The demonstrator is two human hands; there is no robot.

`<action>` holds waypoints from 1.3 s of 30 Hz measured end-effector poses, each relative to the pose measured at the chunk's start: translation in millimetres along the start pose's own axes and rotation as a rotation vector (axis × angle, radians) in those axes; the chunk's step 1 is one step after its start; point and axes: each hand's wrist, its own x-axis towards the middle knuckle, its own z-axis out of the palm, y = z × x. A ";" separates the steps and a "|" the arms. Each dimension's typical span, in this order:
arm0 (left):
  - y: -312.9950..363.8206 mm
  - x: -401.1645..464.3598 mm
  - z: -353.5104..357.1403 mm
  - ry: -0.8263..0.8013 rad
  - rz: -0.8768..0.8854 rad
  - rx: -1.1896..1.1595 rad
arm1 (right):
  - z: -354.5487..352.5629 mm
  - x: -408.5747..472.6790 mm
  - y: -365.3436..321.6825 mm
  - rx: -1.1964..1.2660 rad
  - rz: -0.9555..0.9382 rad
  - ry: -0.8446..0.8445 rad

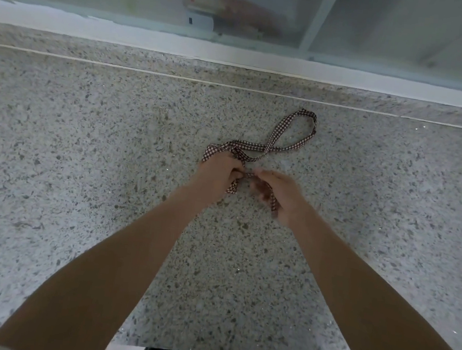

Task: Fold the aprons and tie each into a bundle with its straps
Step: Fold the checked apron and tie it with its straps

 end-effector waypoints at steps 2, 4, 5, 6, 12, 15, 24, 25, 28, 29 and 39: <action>-0.5 1.8 4.1 0.004 -0.042 0.014 | 0.2 1.7 4.7 0.223 0.036 0.004; 1.2 0.5 6.3 0.039 -0.104 -0.021 | 0.1 3.4 7.7 0.454 0.079 -0.003; 0.6 -0.1 7.0 0.057 -0.120 -0.064 | 0.2 3.5 8.0 0.561 0.088 -0.031; -0.1 -0.2 7.6 0.071 -0.122 -0.099 | -0.1 3.7 8.2 0.642 0.084 -0.063; -4.9 -2.7 8.1 0.102 -0.197 -0.306 | 11.1 4.0 10.9 0.431 -0.049 -0.007; -5.1 -4.9 8.6 0.091 -0.187 -0.368 | 23.5 4.8 11.1 0.077 -0.108 0.144; -6.2 -4.4 9.8 0.125 -0.194 -0.457 | 28.0 15.8 5.3 -0.275 -0.201 0.203; -6.3 -3.7 10.9 0.127 -0.204 -0.451 | 25.8 14.9 4.6 -0.263 -0.206 0.163; -7.8 -3.4 13.0 0.135 -0.193 -0.440 | 21.9 13.3 4.9 -0.305 -0.236 0.125; -8.7 -3.4 12.5 0.135 -0.184 -0.444 | 21.7 14.1 6.0 -0.285 -0.239 0.136; -17.6 -2.0 -17.1 -0.019 -0.117 -0.418 | 14.2 2.9 -1.8 -0.150 -0.113 -0.195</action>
